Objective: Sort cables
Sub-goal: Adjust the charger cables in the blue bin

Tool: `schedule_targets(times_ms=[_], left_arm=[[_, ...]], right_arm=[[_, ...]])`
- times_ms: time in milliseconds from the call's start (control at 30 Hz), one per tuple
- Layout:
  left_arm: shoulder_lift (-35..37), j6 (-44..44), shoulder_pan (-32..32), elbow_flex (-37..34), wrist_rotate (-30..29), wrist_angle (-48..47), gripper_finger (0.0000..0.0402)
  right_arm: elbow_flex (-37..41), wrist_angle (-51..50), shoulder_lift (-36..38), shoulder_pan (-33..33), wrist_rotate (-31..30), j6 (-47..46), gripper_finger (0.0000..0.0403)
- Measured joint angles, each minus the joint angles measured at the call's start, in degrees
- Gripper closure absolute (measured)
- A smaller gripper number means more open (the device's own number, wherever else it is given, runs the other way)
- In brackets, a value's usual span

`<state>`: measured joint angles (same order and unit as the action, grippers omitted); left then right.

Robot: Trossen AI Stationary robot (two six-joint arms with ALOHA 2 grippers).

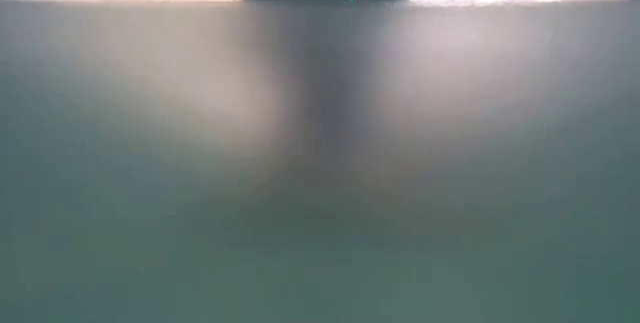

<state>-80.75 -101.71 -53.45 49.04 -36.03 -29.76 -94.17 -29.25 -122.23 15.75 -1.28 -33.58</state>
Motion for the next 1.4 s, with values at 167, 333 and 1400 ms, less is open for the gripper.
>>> schedule_targets(times_ms=[167,333,1400], left_arm=[[0.0,0.02,0.0,0.0,-0.02,0.0,0.0401],[0.0,0.0,0.0,0.0,0.0,0.0,0.0401],[0.0,0.07,0.0,-0.02,-0.02,-0.22,0.0401]], right_arm=[[2.76,0.8,0.17,0.0,1.16,-0.87,0.0403],[5.05,2.51,0.43,0.02,1.36,-2.47,0.0403],[5.38,4.77,1.99,0.53,7.55,-0.96,0.0403]])
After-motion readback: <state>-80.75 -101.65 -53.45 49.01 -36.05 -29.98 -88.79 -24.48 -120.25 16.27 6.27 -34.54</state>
